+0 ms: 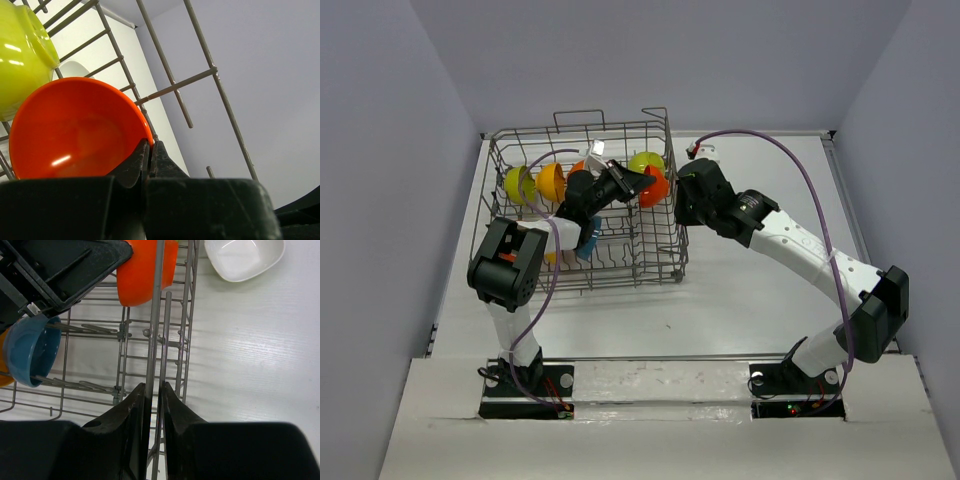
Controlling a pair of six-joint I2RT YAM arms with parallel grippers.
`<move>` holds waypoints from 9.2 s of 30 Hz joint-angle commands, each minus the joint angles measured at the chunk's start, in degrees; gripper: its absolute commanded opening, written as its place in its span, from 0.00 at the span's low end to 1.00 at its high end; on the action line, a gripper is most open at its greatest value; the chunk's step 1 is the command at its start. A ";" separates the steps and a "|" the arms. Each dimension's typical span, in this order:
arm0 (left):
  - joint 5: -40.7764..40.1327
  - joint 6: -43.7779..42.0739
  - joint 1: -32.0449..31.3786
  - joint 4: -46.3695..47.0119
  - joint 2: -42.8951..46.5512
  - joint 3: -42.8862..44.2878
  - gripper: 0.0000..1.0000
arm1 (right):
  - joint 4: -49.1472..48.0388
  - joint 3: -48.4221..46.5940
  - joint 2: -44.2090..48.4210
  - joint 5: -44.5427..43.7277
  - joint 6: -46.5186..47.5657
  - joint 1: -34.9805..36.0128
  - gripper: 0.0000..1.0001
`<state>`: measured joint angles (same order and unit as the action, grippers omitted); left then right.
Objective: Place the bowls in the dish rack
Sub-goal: Place the upside down bowl on the dish rack, then pick up the bowl from the center of the board.
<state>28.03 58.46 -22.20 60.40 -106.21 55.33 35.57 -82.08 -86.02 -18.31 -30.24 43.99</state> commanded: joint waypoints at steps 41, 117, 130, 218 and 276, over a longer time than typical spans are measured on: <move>0.45 -1.32 -1.10 -1.16 4.08 1.09 0.00 | -1.38 -1.24 -0.38 1.17 0.44 0.93 0.09; -15.81 -18.81 -1.10 -34.03 13.40 5.05 0.10 | -1.30 -1.76 -1.61 0.81 0.88 0.93 0.10; -17.48 -20.84 -1.10 -36.67 14.28 4.87 0.14 | -1.29 -1.76 -1.52 0.81 0.80 0.93 0.09; -21.88 -33.41 -4.17 -49.77 24.56 11.74 0.35 | -0.41 -14.33 3.75 -15.54 2.55 -6.61 0.66; -19.15 -33.67 -4.26 -50.47 29.05 10.06 0.37 | -10.96 -17.15 -38.44 5.91 -1.14 -27.46 0.53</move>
<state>8.58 25.69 -26.28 7.86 -78.32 65.10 27.77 -100.25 -123.83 -13.04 -31.70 16.58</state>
